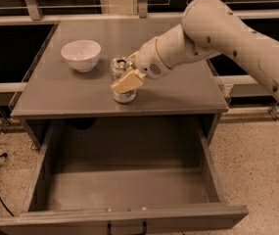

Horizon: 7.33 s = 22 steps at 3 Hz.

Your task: Place 7up can into top drawer

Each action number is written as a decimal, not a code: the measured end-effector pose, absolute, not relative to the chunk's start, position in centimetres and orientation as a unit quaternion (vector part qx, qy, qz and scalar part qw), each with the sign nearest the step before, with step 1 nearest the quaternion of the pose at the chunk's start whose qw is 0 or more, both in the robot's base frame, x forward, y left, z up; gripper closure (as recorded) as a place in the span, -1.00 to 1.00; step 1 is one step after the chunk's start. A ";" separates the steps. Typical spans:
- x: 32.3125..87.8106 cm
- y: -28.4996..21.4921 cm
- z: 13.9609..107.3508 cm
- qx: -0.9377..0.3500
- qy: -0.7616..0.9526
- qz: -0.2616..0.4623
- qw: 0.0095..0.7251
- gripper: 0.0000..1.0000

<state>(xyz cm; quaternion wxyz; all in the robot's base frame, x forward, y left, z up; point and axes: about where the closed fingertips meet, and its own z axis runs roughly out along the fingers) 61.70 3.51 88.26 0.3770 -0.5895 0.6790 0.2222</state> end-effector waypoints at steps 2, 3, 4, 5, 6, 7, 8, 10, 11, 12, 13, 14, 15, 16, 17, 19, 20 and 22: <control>59.9 2.7 95.0 -0.611 0.661 0.208 0.384 1.00; 57.9 1.8 97.0 -0.610 0.662 0.203 0.385 1.00; 54.2 0.8 98.4 -0.583 0.680 0.210 0.393 1.00; 50.3 -0.1 97.3 -0.546 0.705 0.224 0.394 1.00; 47.4 0.1 95.0 -0.499 0.719 0.254 0.411 1.00; 46.7 0.0 94.4 -0.476 0.727 0.268 0.416 1.00; 46.7 0.0 94.4 -0.476 0.727 0.268 0.416 1.00; 44.2 0.8 90.1 -0.454 0.733 0.291 0.414 1.00; 43.2 1.5 88.0 -0.452 0.728 0.298 0.420 1.00; 42.7 2.7 85.5 -0.468 0.704 0.305 0.439 1.00; 42.7 3.7 84.2 -0.490 0.677 0.309 0.453 1.00; 42.6 5.0 82.4 -0.524 0.640 0.325 0.457 1.00; 42.7 5.1 81.8 -0.532 0.632 0.326 0.460 1.00; 42.8 5.1 81.4 -0.539 0.625 0.322 0.464 1.00; 43.9 5.0 79.5 -0.566 0.608 0.308 0.464 1.00; 45.3 4.4 76.0 -0.600 0.604 0.287 0.440 1.00; 45.5 3.8 74.5 -0.605 0.610 0.280 0.428 1.00; 45.8 2.3 71.4 -0.613 0.615 0.269 0.417 1.00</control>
Offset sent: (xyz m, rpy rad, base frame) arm -0.0178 -0.0157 0.0924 -0.0346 -0.0723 0.0499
